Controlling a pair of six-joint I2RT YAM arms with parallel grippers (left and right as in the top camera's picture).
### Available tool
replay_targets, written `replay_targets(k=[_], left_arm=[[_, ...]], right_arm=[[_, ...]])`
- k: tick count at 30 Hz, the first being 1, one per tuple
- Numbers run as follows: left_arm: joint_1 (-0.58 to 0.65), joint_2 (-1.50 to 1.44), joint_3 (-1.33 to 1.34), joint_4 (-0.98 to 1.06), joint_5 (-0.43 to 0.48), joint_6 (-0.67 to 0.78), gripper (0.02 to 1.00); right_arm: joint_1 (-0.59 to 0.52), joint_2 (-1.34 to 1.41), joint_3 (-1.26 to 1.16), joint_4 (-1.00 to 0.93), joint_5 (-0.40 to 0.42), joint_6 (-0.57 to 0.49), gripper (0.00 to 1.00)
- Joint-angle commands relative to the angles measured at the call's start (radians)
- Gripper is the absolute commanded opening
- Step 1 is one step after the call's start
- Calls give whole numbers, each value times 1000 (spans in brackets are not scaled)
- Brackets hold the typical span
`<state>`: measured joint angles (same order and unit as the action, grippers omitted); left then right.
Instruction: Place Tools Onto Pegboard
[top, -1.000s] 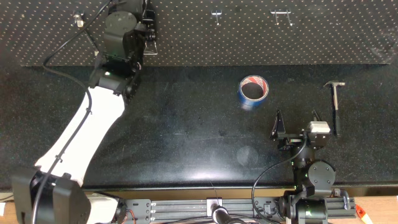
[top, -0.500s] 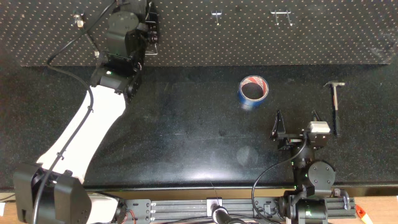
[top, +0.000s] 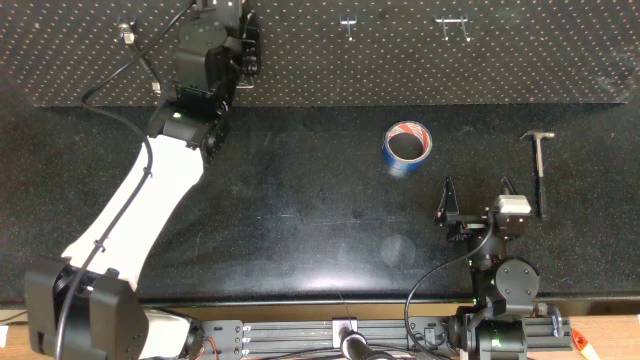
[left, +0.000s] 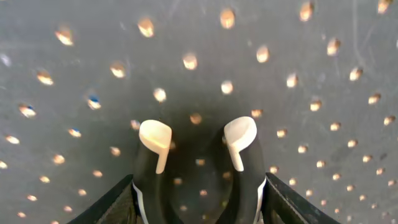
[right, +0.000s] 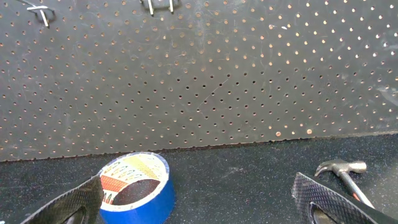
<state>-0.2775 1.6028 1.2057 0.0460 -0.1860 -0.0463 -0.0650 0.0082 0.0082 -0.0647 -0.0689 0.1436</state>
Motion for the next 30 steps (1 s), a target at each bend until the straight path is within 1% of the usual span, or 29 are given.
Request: replay_targets(k=[1, 5, 7, 8, 10, 11, 14, 15, 19, 23, 26, 28, 30], left_arm=[[0, 10, 10, -48, 34, -5, 29], [1, 10, 10, -89, 34, -6, 29], [1, 10, 10, -111, 34, -5, 321], [1, 10, 10, -119, 34, -5, 485], [1, 10, 10, -126, 34, -5, 630], [1, 10, 10, -127, 34, -5, 682], [1, -14, 10, -126, 33, -5, 974], [1, -29, 10, -126, 34, -5, 996], [2, -104, 10, -137, 34, -5, 996], [19, -329, 6, -335, 38, -5, 998], [85, -527, -63, -433, 60, -5, 996], [140, -670, -176, -395, 90, -5, 996], [196, -832, -360, -277, 123, -5, 996]], right_arm=[[5, -5, -4, -3, 6, -14, 987], [5, -5, -4, -3, 6, -15, 987], [5, -5, -4, -3, 6, -14, 987], [5, -5, -4, -3, 6, -14, 987], [5, -5, -4, -3, 6, -14, 987], [5, -5, -4, -3, 6, -14, 987], [5, -5, -4, -3, 6, -14, 987], [5, -5, -4, -3, 6, -14, 987], [5, -5, -4, -3, 6, -14, 987], [5, -5, -4, -3, 6, -14, 987], [5, -5, -4, -3, 6, -14, 987], [5, -5, -4, -3, 6, -14, 987], [5, -5, -4, -3, 6, -14, 987]])
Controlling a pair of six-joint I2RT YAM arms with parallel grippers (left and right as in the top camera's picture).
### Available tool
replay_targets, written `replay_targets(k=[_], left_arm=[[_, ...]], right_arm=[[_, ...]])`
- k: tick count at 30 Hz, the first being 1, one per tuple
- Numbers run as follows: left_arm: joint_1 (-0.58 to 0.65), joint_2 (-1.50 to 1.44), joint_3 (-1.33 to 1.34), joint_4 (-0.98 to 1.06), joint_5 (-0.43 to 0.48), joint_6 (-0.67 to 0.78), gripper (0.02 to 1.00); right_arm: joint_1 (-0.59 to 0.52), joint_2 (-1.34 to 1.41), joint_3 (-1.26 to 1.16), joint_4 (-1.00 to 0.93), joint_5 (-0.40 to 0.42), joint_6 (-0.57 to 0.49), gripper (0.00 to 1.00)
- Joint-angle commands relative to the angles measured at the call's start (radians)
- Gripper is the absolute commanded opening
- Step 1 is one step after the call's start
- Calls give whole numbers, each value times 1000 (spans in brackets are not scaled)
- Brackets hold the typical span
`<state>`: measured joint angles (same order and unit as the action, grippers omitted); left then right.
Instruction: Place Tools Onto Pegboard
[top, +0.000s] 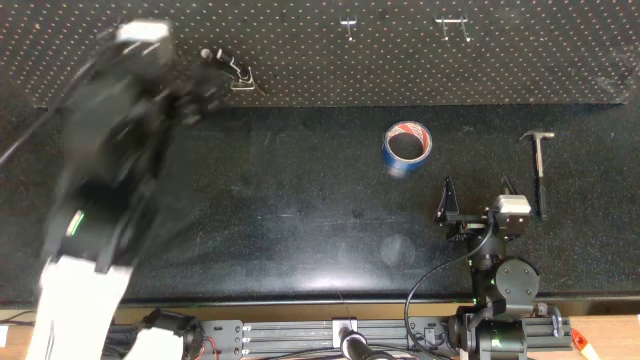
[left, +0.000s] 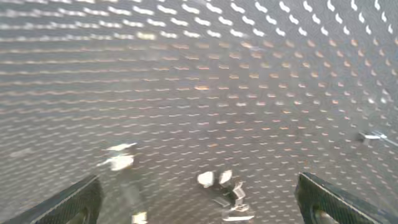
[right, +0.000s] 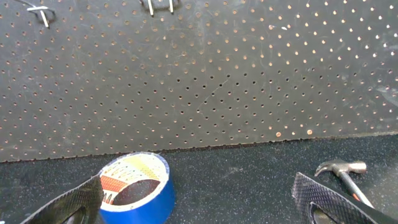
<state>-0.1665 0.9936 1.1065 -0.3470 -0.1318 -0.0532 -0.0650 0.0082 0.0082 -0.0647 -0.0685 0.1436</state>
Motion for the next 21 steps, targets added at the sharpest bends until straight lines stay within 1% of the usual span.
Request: replay_targets(k=[1, 3, 4, 6, 9, 15, 19, 21], left_arm=[[101, -277, -333, 174, 79, 2, 996], [132, -397, -504, 323, 109, 2, 996], [156, -472, -622, 426, 143, 2, 996], [192, -574, -793, 568, 196, 2, 998], [217, -648, -907, 661, 212, 2, 996], [257, -819, -1031, 635, 207, 2, 996], [257, -930, -1096, 619, 166, 2, 996], [256, -976, -1101, 552, 154, 2, 996]], right_arm=[[5, -5, -4, -3, 6, -14, 987], [5, -5, -4, -3, 5, -14, 987], [5, -5, -4, -3, 5, -14, 987], [5, -5, -4, -3, 5, -14, 987], [5, -5, -4, -3, 5, -14, 987], [5, -5, -4, -3, 5, -14, 987], [5, -5, -4, -3, 5, -14, 987], [5, -5, -4, -3, 5, -14, 987]])
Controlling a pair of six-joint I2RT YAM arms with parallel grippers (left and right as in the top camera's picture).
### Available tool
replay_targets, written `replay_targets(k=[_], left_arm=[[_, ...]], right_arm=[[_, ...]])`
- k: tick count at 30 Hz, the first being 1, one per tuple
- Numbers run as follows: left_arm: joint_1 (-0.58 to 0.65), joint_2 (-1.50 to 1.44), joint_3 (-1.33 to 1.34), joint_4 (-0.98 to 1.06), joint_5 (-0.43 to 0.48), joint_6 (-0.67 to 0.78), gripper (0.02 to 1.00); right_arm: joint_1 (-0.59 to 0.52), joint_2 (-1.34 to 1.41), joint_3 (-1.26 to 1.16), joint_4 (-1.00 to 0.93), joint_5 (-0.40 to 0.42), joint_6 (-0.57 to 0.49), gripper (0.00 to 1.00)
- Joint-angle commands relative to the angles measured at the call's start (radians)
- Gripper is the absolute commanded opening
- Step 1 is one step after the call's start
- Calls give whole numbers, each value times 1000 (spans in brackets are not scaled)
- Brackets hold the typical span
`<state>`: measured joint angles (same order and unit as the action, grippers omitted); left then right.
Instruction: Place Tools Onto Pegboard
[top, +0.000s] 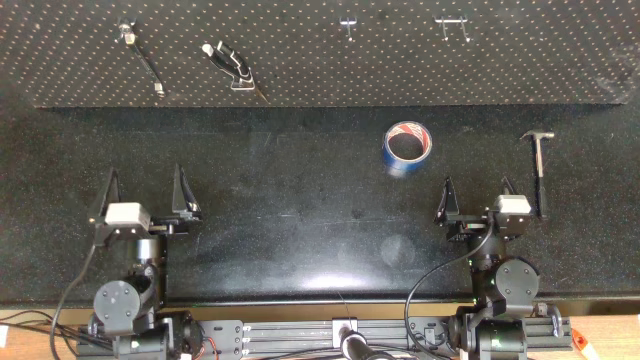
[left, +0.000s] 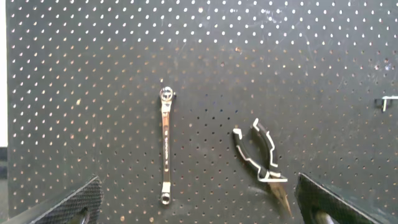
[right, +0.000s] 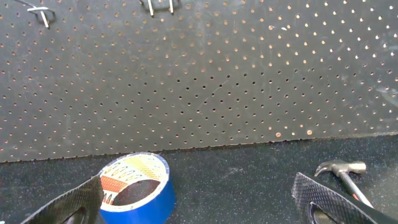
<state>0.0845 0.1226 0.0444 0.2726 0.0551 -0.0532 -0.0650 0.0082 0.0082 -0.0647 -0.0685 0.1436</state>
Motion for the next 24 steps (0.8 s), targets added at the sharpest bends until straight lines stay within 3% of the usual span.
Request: replay_targets(k=[1, 8, 17, 24], left_arm=[[5, -121, -39, -95, -39, 2, 996], [-13, -119, -39, -192, -105, 2, 998], [-19, -119, -39, -352, -100, 2, 993], [-19, -114, -39, -348, -100, 2, 996]], right_arm=[[5, -5, -4, -3, 5, -14, 987], [5, -5, -4, -3, 5, -14, 987], [5, -5, -4, -3, 5, -14, 987], [5, -5, -4, -3, 5, -14, 987]])
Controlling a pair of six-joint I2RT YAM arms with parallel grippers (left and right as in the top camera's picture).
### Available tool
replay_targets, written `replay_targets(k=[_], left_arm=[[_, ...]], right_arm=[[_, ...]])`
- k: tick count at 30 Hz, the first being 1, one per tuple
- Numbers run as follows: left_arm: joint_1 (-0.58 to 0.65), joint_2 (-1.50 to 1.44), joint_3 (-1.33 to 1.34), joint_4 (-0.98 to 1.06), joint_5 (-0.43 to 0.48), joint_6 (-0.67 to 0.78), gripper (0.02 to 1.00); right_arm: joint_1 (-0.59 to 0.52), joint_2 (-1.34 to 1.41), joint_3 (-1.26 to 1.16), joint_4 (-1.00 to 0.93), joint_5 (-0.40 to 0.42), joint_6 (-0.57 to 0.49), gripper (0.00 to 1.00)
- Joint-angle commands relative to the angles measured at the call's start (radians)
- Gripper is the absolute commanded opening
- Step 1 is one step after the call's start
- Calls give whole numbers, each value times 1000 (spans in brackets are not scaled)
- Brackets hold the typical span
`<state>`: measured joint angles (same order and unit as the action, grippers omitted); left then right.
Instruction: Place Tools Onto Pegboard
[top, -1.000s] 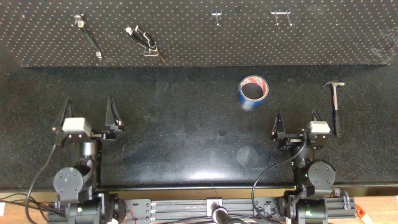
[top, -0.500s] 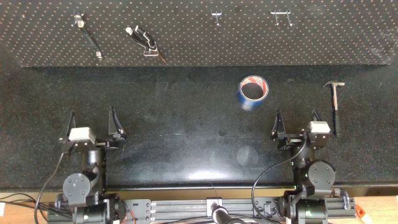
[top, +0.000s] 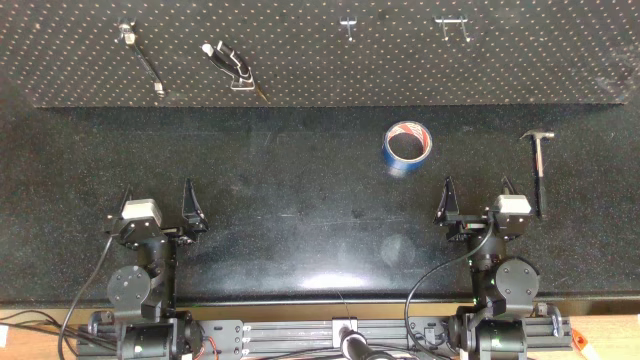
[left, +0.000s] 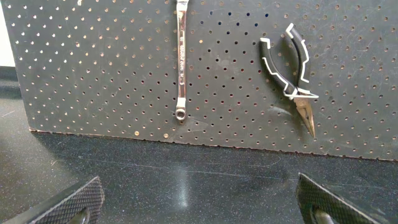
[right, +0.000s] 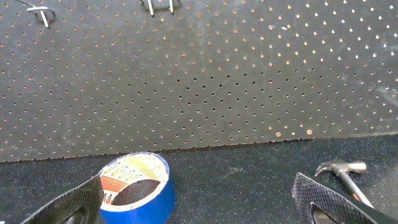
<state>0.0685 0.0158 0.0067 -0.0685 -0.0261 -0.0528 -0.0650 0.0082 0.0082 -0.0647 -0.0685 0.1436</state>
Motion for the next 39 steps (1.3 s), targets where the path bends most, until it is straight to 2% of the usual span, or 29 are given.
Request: replay_targets(k=[1, 13, 17, 20, 24, 31, 38, 39], left_arm=[[-3, -8, -1, -7, -19, 2, 996], [-3, -8, -1, -7, -18, 2, 996], [-3, -8, -1, -7, -19, 2, 996], [-3, -8, -1, -7, -18, 2, 996], [-3, -8, -1, -7, -19, 2, 996], [-3, -8, -1, -7, -19, 2, 996], [-3, -8, -1, -7, -19, 2, 996], [-3, -8, -1, -7, -19, 2, 998]], right_arm=[[5, -5, -4, -3, 5, -14, 987], [5, -5, -4, -3, 5, -14, 987], [5, -5, -4, -2, 4, 100, 987], [13, 26, 12, 21, -20, 129, 989], [31, 214, 126, 46, -65, 157, 987], [154, 684, 498, -190, -62, 229, 987], [330, 1100, 734, -317, 86, 230, 987], [341, 1130, 748, -319, 88, 230, 987]])
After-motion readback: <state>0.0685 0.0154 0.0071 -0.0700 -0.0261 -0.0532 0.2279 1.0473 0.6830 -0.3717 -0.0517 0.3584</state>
